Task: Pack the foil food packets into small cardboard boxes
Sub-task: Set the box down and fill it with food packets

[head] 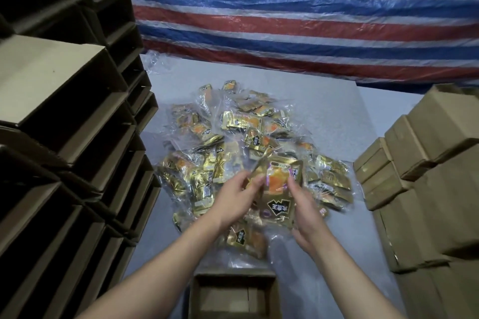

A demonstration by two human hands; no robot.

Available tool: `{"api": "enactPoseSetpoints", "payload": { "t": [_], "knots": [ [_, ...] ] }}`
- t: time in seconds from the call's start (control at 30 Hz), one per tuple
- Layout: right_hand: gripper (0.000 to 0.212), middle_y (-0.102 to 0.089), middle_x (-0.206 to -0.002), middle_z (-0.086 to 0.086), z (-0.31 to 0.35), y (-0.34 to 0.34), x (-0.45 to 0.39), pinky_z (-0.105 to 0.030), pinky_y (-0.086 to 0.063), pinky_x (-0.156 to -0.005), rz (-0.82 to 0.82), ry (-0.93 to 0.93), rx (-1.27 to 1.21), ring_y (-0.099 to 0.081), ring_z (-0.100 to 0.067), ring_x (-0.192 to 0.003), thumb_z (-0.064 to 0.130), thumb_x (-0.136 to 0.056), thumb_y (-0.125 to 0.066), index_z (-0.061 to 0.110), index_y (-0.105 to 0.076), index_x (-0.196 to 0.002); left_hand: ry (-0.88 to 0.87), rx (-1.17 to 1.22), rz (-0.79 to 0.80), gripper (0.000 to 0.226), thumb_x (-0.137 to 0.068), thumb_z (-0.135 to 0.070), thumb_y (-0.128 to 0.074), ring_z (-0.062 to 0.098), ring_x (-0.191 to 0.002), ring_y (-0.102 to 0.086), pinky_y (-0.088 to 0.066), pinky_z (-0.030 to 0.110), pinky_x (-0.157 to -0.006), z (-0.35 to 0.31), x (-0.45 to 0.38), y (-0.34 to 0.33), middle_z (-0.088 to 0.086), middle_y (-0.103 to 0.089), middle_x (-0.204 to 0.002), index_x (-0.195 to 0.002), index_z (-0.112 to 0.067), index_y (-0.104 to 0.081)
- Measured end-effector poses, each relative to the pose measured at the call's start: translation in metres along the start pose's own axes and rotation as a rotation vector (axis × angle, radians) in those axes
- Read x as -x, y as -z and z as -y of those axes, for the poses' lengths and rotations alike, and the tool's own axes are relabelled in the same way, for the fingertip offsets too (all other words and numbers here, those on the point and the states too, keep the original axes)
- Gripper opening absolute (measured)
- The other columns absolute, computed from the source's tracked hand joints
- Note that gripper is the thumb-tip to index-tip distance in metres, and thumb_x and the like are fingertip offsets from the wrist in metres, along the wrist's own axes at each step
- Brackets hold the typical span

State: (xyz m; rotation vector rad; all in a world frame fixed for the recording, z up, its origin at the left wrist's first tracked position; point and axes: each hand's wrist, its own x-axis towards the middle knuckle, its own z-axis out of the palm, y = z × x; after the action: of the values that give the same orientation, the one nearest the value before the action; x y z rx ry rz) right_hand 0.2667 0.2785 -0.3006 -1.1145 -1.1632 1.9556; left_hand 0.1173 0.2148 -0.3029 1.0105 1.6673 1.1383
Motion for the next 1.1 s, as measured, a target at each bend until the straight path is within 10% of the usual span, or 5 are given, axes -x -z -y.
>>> {"api": "enactPoseSetpoints", "payload": {
  "t": [0.17, 0.53, 0.67, 0.83, 1.1],
  "knots": [
    [0.041, -0.074, -0.108, -0.012, -0.004, -0.016, 0.014, -0.040, -0.058, -0.076, 0.120, -0.086, -0.204, -0.071, -0.027, -0.097, 0.051, -0.087, -0.061, 0.019, -0.077, -0.107, 0.045, 0.104, -0.040, 0.060, -0.091, -0.067, -0.025, -0.002, -0.075, -0.061, -0.049, 0.017, -0.065, -0.009, 0.009, -0.015, -0.010, -0.068, -0.093, -0.108, -0.025, -0.064],
    [0.046, -0.075, -0.108, -0.004, -0.040, -0.006, 0.050, -0.043, -0.055, -0.090, 0.064, 0.073, 0.166, -0.072, -0.025, -0.102, 0.038, -0.071, -0.077, 0.020, -0.067, -0.112, 0.116, -0.042, -0.004, 0.023, -0.098, -0.043, -0.046, 0.011, -0.103, -0.060, -0.047, 0.014, -0.086, 0.048, 0.060, 0.030, -0.006, -0.063, -0.108, -0.110, -0.026, -0.057],
    [0.048, -0.072, -0.110, 0.019, -0.050, 0.009, 0.060, -0.026, -0.054, -0.091, 0.173, 0.027, 0.469, -0.069, -0.003, -0.103, 0.056, -0.068, -0.071, 0.040, -0.062, -0.112, 0.247, -0.326, 0.347, 0.058, -0.088, -0.043, -0.068, 0.002, -0.127, -0.046, -0.034, 0.002, -0.095, 0.115, 0.092, 0.062, -0.011, -0.050, -0.135, -0.138, -0.021, -0.048],
    [0.039, -0.074, -0.108, 0.015, -0.062, 0.007, 0.061, -0.038, -0.055, -0.094, 0.224, -0.051, 0.548, -0.070, -0.007, -0.101, 0.043, -0.076, -0.071, 0.031, -0.062, -0.112, 0.281, -0.404, 0.389, 0.043, -0.092, -0.040, -0.063, 0.001, -0.119, -0.056, -0.042, 0.027, -0.107, 0.155, 0.098, 0.056, -0.011, -0.062, -0.128, -0.130, -0.021, -0.061],
    [0.034, -0.071, -0.094, 0.015, -0.067, 0.006, 0.066, -0.022, -0.049, -0.072, 0.473, 0.050, 0.848, -0.061, 0.003, -0.077, 0.035, -0.079, -0.066, 0.046, -0.066, -0.111, 0.254, -0.368, 0.307, 0.018, -0.097, -0.030, -0.059, 0.001, -0.102, -0.064, -0.049, 0.020, -0.092, 0.152, 0.075, 0.051, -0.013, -0.072, -0.107, -0.108, -0.027, -0.072]
  ]
}}
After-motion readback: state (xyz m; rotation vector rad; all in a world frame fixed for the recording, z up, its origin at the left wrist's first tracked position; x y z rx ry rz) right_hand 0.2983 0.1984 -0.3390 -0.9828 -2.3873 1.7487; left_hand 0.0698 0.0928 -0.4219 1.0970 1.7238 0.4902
